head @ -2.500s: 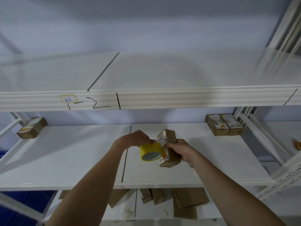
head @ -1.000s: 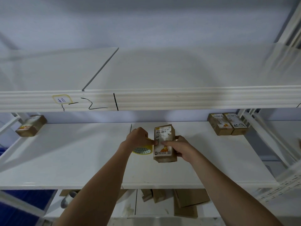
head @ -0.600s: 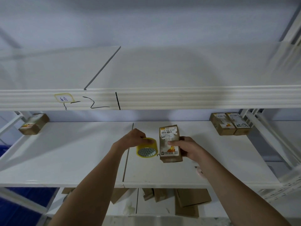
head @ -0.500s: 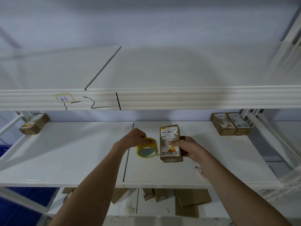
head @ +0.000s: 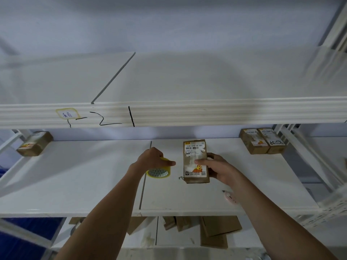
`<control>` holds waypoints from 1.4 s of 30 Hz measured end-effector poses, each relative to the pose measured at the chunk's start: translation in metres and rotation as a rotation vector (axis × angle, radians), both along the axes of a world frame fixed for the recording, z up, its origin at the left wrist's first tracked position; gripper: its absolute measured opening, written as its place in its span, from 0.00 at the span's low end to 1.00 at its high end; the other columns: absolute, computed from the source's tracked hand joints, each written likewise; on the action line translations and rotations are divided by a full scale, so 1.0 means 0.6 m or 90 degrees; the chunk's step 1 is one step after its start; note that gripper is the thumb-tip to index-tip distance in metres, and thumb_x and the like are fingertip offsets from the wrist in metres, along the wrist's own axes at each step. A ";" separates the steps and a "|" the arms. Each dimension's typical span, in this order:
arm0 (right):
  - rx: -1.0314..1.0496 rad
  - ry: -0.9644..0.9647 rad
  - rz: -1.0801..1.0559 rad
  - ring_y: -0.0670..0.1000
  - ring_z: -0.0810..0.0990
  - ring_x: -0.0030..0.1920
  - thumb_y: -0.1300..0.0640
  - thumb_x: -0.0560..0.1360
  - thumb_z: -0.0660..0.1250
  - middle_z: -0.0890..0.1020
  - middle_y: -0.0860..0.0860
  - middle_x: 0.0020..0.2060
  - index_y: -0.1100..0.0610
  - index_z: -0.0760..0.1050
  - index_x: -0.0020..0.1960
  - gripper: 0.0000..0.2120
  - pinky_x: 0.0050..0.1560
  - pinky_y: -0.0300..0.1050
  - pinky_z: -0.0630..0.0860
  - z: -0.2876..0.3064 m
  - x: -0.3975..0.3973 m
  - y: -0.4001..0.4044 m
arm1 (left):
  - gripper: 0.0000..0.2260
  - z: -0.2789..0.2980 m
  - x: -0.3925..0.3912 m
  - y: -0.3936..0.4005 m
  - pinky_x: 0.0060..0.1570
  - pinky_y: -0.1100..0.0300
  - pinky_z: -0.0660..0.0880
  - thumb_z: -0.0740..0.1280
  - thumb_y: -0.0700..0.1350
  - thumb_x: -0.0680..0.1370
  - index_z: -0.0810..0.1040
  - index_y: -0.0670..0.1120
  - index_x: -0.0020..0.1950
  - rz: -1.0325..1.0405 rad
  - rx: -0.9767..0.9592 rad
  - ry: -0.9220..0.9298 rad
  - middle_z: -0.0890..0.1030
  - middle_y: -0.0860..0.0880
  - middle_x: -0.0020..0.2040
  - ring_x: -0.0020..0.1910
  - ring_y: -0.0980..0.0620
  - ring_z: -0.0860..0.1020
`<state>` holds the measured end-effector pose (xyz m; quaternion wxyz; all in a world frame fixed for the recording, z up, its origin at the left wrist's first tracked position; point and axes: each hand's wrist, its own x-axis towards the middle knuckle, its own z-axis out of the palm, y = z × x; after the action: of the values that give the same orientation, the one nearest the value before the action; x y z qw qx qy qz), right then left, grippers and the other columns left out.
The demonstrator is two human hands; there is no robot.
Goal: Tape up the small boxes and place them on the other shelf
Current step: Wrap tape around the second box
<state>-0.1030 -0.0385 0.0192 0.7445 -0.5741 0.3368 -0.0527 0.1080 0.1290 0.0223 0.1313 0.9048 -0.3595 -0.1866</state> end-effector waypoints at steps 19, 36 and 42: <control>0.317 -0.116 -0.026 0.58 0.81 0.61 0.53 0.78 0.68 0.81 0.60 0.63 0.60 0.75 0.69 0.21 0.63 0.55 0.77 -0.002 0.006 0.044 | 0.25 0.000 -0.014 -0.014 0.39 0.56 0.67 0.77 0.65 0.67 0.72 0.47 0.27 0.000 -0.191 0.282 0.71 0.52 0.25 0.31 0.53 0.71; -0.074 0.130 0.084 0.53 0.85 0.53 0.38 0.69 0.76 0.87 0.52 0.50 0.56 0.78 0.61 0.29 0.56 0.51 0.82 -0.008 0.027 0.049 | 0.16 -0.004 -0.047 -0.036 0.39 0.56 0.76 0.75 0.58 0.71 0.79 0.47 0.35 -0.089 -0.087 0.040 0.79 0.47 0.36 0.38 0.49 0.79; -0.055 0.129 0.042 0.54 0.86 0.51 0.46 0.72 0.77 0.87 0.54 0.48 0.57 0.80 0.60 0.22 0.49 0.49 0.83 -0.018 0.009 0.035 | 0.15 0.000 -0.028 -0.012 0.47 0.55 0.76 0.70 0.56 0.78 0.83 0.45 0.44 -0.099 -0.096 0.231 0.81 0.46 0.43 0.44 0.48 0.79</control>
<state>-0.0977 -0.0175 0.0087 0.6822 -0.6190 0.3889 0.0155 0.0914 0.1218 0.0223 0.2467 0.8136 -0.4115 -0.3284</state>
